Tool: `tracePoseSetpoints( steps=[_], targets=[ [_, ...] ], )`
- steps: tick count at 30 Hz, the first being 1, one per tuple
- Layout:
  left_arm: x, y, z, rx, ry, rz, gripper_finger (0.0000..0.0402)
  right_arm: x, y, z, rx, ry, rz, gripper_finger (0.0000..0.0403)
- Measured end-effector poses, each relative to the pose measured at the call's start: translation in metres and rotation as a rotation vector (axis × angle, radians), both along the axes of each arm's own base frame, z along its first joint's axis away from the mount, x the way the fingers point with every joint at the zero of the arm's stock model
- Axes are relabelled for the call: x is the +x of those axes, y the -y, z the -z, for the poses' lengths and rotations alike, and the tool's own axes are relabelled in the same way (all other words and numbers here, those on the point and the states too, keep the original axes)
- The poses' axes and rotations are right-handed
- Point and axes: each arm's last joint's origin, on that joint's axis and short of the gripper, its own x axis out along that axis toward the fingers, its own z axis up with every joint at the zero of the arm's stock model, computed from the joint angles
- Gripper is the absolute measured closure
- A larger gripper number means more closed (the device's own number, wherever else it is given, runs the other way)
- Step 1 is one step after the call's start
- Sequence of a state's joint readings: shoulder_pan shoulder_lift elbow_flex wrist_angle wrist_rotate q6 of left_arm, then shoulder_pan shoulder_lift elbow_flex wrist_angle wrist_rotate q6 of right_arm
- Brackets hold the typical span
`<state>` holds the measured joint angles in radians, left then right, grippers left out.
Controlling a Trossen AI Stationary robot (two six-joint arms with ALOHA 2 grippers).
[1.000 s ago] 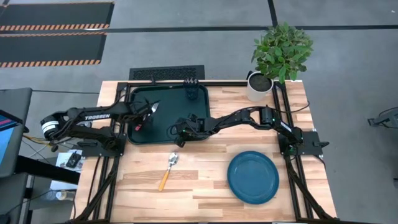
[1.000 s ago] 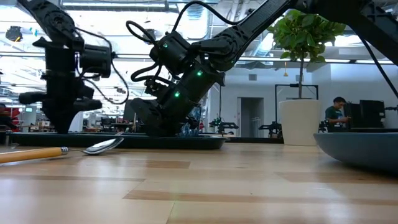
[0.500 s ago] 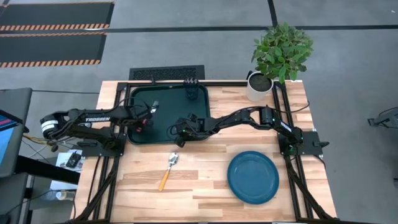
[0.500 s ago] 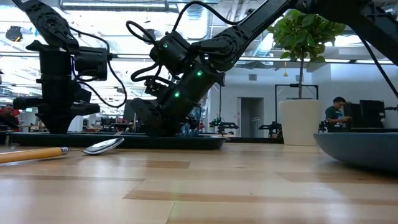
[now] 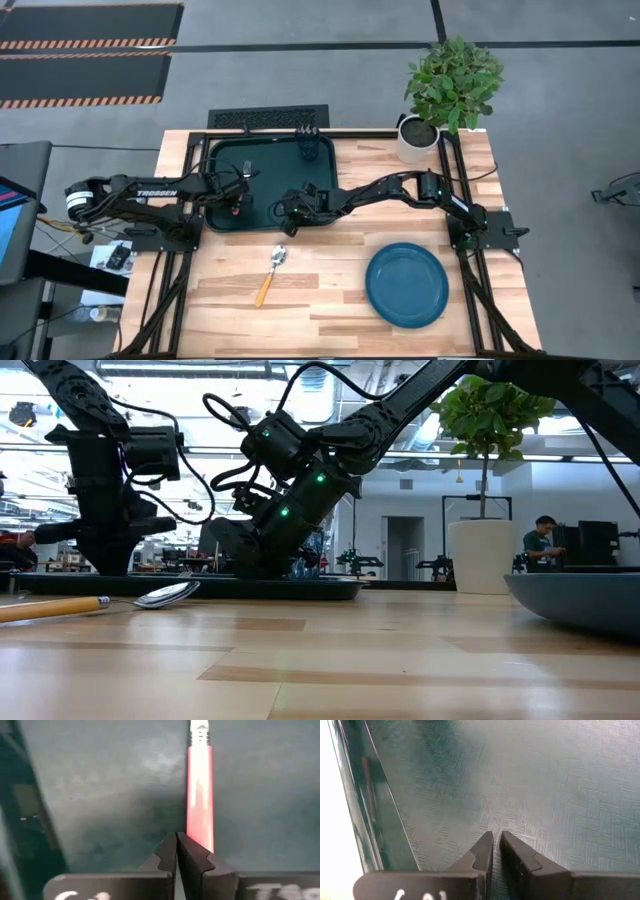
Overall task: Pick and place plate/cup/fork/spoon on tray
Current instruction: Put the pink fork on the black tray to the bottom left of the blue glass, then put the orange spoon on the black tray to the left of the pink fork
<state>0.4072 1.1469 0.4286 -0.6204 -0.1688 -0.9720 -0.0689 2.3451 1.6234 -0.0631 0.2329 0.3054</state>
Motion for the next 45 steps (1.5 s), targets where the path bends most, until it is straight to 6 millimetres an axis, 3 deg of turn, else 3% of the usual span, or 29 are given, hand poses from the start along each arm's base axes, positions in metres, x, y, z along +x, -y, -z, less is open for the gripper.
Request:
tracePoseSetpoints(
  steps=[18,25,30,34,38,45],
  targets=[
    [0.005,0.000,-0.004,-0.002,0.064,0.049,0.0402,0.000,0.000,-0.002,-0.008,-0.006,-0.019,0.0340],
    [-0.002,0.002,-0.035,0.043,0.048,0.079,0.0402,-0.003,-0.002,-0.021,0.011,0.013,-0.055,0.0340],
    [-0.003,0.009,-0.063,0.073,0.191,0.179,0.0402,-0.009,-0.008,-0.051,0.066,0.033,-0.162,0.0339],
    [0.003,0.022,-0.075,0.091,0.375,0.352,0.0402,-0.025,-0.017,-0.085,0.109,-0.021,-0.286,0.0325],
    [0.018,0.038,-0.075,0.139,0.519,0.547,0.0391,-0.056,-0.036,-0.123,0.146,-0.143,-0.414,0.0302],
    [0.056,0.064,-0.066,0.236,0.601,0.750,0.0298,-0.118,-0.083,-0.161,0.197,-0.318,-0.477,0.0264]
  ],
)
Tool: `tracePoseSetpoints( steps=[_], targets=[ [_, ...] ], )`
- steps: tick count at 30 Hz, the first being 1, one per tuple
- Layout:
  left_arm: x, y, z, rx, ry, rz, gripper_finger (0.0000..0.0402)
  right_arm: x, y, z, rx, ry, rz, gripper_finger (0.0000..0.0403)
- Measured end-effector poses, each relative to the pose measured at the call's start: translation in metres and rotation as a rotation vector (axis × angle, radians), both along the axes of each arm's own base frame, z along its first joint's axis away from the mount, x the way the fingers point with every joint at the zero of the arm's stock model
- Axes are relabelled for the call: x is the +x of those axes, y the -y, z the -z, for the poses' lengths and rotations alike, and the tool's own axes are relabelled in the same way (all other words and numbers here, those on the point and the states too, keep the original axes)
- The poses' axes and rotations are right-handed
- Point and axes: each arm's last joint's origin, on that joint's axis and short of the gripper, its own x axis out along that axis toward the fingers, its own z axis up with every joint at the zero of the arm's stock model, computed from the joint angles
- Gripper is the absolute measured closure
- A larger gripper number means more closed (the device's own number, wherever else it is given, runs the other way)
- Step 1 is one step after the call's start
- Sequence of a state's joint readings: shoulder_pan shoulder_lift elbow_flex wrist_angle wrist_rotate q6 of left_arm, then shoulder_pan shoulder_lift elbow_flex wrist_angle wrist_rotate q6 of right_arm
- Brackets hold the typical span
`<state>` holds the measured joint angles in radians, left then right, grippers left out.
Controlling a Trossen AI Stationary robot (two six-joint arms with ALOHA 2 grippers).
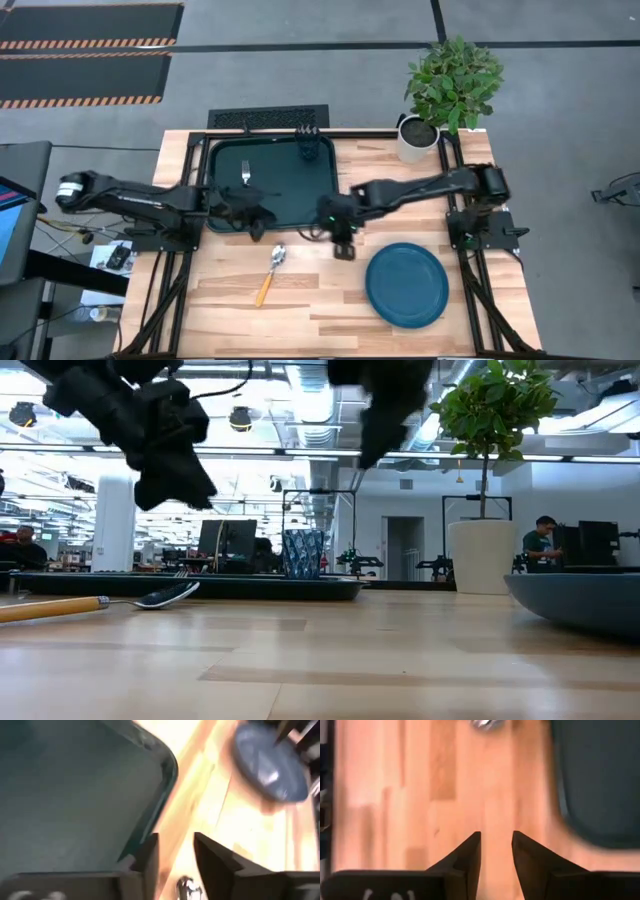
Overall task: Pick and place plate/cup/fork/spoon on tray
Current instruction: Put the orange spoon on the black tray to the left of the pink fork
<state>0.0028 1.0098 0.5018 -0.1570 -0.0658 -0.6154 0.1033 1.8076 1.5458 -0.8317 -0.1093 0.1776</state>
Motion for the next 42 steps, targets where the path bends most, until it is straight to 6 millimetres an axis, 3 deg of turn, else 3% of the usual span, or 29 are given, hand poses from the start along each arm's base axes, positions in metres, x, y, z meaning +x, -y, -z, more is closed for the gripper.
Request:
tracePoseSetpoints(
  steps=[6,11,16,21,26,33,42],
  targets=[
    [0.019,0.013,0.031,0.012,-0.130,0.090,0.0212,-0.044,-0.040,-0.003,-0.002,-0.010,0.057,0.0253],
    [0.031,0.019,0.052,0.027,-0.179,0.165,0.0192,-0.074,-0.059,0.012,-0.073,-0.034,0.168,0.0259],
    [0.038,0.020,0.069,0.030,-0.228,0.196,0.0191,-0.086,-0.070,0.026,-0.049,-0.024,0.234,0.0266],
    [0.040,0.020,0.083,0.038,-0.285,0.196,0.0191,-0.085,-0.078,0.032,-0.018,0.025,0.221,0.0264],
    [0.042,0.021,0.084,0.004,-0.279,0.223,0.0191,-0.084,-0.079,0.032,-0.007,0.043,0.222,0.0268],
    [0.036,0.024,0.069,-0.073,-0.231,0.245,0.0191,-0.083,-0.078,0.032,-0.011,0.049,0.229,0.0269],
    [0.009,0.030,0.051,-0.079,-0.330,0.079,0.0191,-0.082,-0.079,0.031,0.003,0.057,0.239,0.0270]
  ],
)
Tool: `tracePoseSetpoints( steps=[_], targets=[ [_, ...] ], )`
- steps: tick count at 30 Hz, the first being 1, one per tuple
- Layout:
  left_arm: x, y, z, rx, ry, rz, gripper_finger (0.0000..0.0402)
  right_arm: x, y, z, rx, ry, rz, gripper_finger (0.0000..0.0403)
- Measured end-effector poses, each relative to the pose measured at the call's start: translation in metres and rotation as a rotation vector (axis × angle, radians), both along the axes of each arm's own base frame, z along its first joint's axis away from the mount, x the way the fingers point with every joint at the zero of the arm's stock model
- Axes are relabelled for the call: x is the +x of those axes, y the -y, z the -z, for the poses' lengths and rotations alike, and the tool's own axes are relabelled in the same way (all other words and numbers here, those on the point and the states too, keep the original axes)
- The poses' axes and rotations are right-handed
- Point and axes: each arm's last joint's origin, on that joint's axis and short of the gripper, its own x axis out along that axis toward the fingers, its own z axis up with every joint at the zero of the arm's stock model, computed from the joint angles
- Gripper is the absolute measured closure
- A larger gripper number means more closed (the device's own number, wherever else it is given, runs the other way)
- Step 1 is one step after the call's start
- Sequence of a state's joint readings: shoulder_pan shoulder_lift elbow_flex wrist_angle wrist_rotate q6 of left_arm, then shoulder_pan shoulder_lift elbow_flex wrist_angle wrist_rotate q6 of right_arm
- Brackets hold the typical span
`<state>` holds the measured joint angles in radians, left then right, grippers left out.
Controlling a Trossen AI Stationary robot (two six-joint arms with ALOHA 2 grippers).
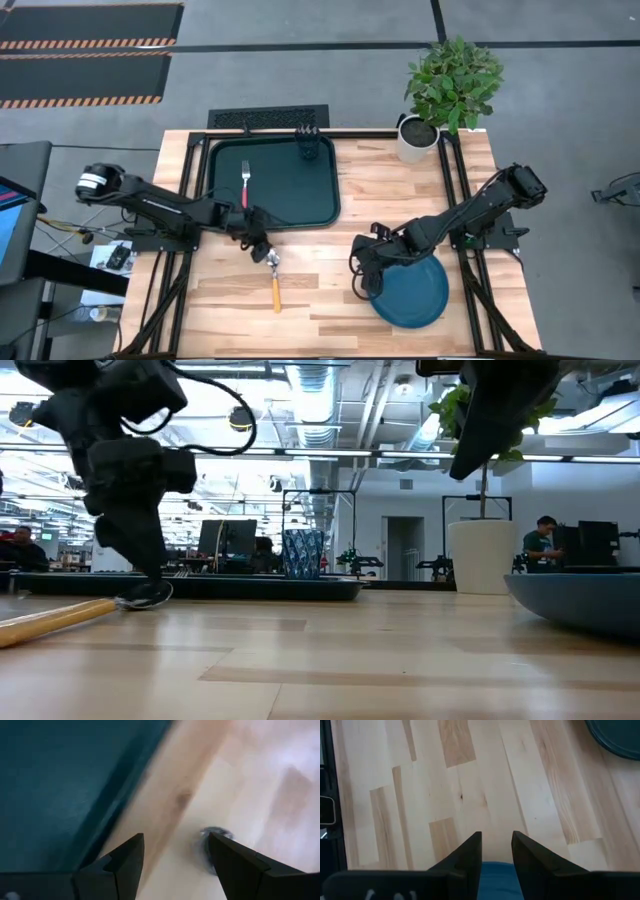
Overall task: Pick and place plate/cup/fork/spoon on tray
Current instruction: Put the orange spoon on the black tray to the left of the pink fork
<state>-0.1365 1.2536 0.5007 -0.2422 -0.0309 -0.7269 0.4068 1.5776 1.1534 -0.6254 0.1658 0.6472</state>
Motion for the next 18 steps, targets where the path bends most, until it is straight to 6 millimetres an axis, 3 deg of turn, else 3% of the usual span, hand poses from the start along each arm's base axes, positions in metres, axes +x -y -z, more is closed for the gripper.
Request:
tracePoseSetpoints(
  steps=[12,18],
  targets=[
    [0.001,0.018,0.005,0.053,0.006,-0.017,0.0191,0.001,0.000,0.000,0.003,0.009,0.001,0.0269],
    [0.007,0.022,0.019,0.045,-0.029,-0.011,0.0191,0.001,0.000,-0.001,0.005,0.013,0.000,0.0270]
  ],
)
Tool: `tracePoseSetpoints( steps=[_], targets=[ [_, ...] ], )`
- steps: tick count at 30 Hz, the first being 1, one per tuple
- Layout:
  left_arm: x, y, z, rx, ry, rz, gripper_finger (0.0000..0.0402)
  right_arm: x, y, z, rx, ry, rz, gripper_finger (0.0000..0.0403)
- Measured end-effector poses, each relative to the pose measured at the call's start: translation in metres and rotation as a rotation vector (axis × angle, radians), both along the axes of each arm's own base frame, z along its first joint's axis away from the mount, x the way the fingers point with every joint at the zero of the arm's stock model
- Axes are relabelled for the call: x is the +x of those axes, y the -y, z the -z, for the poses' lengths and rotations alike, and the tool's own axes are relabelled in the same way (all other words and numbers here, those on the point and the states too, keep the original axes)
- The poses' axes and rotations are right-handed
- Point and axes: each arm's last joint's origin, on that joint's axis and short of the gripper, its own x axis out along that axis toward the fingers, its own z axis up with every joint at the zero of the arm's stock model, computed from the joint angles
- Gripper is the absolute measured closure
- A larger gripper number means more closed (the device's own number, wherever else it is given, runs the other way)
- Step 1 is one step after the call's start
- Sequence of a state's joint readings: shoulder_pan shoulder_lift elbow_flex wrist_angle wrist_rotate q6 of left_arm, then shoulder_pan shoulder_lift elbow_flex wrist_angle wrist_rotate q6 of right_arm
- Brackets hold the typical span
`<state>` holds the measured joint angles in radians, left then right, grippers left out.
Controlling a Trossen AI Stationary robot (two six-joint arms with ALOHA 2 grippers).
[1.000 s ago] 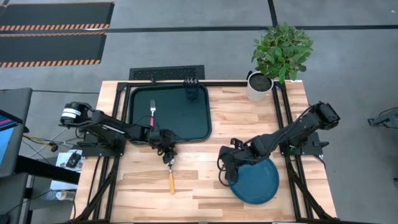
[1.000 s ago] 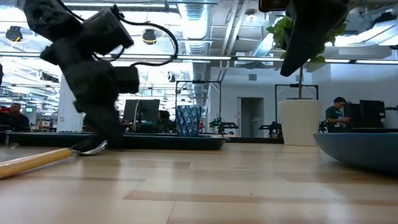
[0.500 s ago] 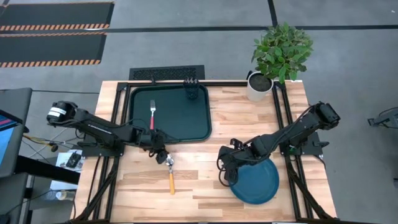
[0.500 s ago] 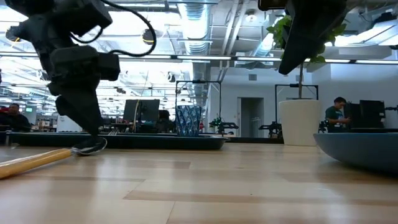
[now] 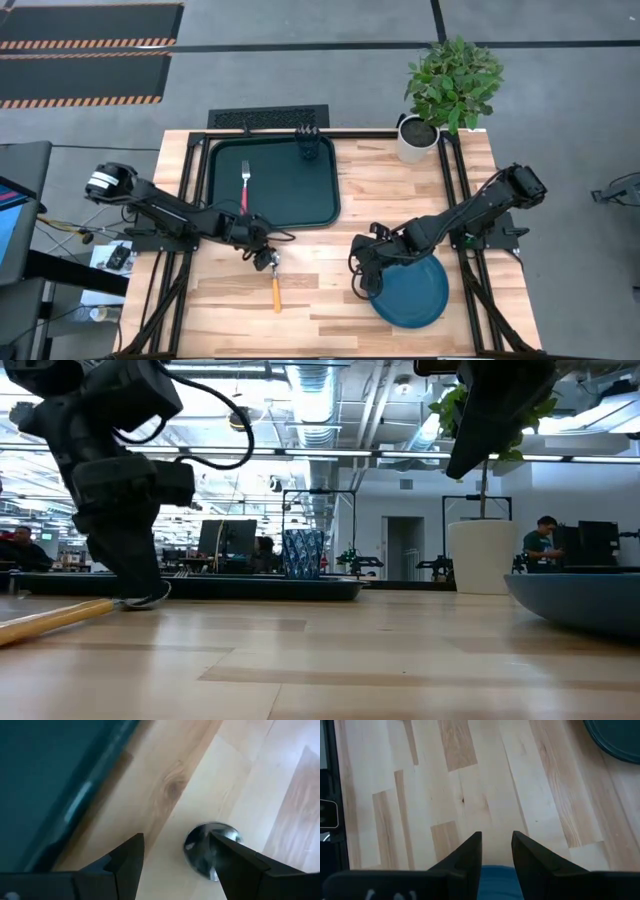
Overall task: Pick and place plate/cup/fork/spoon on tray
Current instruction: Put the orange spoon on the black tray to the left of the pink fork
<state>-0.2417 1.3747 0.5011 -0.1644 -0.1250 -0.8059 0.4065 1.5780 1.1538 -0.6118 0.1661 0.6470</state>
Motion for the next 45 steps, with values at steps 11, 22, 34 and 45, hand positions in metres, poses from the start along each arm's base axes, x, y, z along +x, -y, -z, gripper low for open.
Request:
tracePoseSetpoints(
  steps=[11,22,34,45],
  targets=[
    [0.007,0.003,0.008,-0.029,0.006,0.015,0.0231,0.000,0.001,0.000,-0.014,-0.002,0.005,0.0269],
    [0.009,0.005,0.006,-0.098,0.015,0.002,0.0391,0.000,0.002,0.000,-0.040,0.009,0.023,0.0269],
    [0.012,0.001,-0.007,-0.180,0.112,0.026,0.0401,0.000,0.002,0.000,-0.048,0.011,0.028,0.0268],
    [-0.002,-0.064,-0.066,-0.122,0.098,-0.005,0.0400,0.000,0.002,0.000,-0.060,0.017,0.036,0.0268]
  ],
)
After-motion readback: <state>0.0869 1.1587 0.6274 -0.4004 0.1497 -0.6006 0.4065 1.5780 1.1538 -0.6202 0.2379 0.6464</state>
